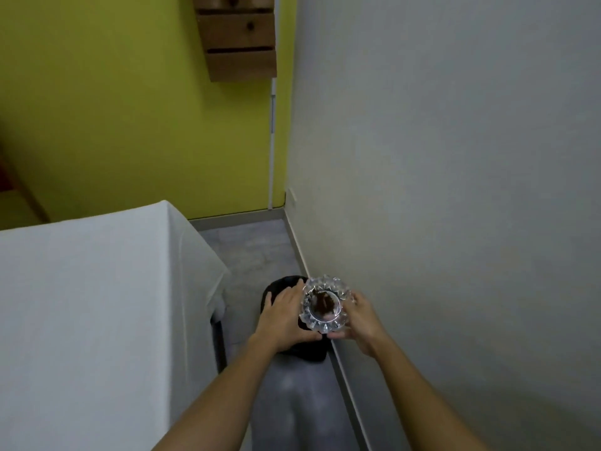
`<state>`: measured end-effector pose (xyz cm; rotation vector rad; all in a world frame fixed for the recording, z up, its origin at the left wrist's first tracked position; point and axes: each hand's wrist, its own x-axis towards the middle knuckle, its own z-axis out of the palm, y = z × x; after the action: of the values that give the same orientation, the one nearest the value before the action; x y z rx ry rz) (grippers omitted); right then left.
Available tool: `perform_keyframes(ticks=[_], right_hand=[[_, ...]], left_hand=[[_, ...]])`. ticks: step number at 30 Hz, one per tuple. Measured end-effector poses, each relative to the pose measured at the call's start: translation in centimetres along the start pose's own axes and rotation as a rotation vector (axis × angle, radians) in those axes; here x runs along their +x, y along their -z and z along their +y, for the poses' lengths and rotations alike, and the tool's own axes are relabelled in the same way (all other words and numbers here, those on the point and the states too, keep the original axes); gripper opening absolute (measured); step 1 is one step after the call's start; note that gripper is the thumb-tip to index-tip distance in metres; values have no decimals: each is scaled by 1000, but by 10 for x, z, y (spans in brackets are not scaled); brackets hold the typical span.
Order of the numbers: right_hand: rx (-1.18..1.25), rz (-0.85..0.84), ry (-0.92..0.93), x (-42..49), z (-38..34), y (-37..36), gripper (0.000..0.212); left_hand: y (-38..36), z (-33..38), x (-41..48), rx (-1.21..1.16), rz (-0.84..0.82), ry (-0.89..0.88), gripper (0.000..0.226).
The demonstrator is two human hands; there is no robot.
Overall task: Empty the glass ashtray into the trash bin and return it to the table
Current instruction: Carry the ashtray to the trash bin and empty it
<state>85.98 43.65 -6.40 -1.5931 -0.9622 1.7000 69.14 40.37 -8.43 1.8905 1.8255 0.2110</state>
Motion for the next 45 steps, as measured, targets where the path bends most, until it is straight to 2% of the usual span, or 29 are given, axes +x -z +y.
perform_keyframes(ticks=[4,8,12,18,23,25,29,32,36,39,43,45], right_hand=[[-7,98,-35,46,17,5,25],[-38,203,-13,112,45,4,10],[-97,269,57,189,94,-4,12],[-477,399,318,309,192,-1,11],[-644,422,495,357,234,0,27],[-745,408,606,365,235,2,31],[-882,308,897,390,256,2,37],[-949,281,975,392,268,2,36],[-1127,207,1092,387,289,1,32],[-1185,273,1169,387,299,3,26],[-1480,202,1281,392,313,19,37],[-1480,249,1294,394,312,24,34]], left_hand=[[-41,-20,12,94,-128,175,106],[-87,-55,52,162,-161,315,100],[-155,-94,96,204,-136,427,102],[-282,-158,158,194,-153,530,119],[-352,-192,183,199,-151,558,128],[-361,-199,188,193,-139,544,131],[-392,-217,198,119,25,531,138],[-397,-220,198,98,33,538,141],[-390,-217,201,203,-43,546,136],[-391,-214,200,255,-54,552,130],[-397,-215,197,244,-24,549,130],[-398,-216,196,233,-5,545,130]])
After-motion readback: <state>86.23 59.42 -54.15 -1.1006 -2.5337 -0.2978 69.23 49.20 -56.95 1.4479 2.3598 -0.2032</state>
